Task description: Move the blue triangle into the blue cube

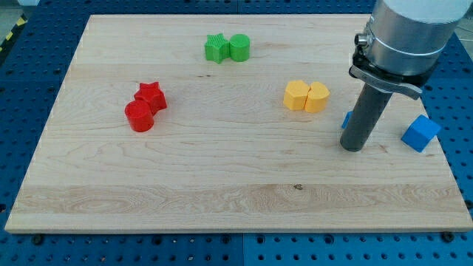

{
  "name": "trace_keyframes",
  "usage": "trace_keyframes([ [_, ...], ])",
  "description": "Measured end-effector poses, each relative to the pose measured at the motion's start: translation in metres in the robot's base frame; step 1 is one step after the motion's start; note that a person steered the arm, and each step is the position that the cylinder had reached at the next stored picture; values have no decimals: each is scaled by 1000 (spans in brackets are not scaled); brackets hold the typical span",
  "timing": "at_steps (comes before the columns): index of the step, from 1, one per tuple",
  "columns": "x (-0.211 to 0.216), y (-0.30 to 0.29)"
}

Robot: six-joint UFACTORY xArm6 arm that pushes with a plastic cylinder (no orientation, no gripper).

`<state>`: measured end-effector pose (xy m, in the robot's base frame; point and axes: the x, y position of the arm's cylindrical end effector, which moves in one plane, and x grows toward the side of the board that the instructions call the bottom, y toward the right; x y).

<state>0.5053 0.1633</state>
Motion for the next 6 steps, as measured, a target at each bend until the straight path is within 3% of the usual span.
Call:
trace_keyframes([
  [2,-1,-20],
  [4,-35,-17],
  [6,-41,40],
])
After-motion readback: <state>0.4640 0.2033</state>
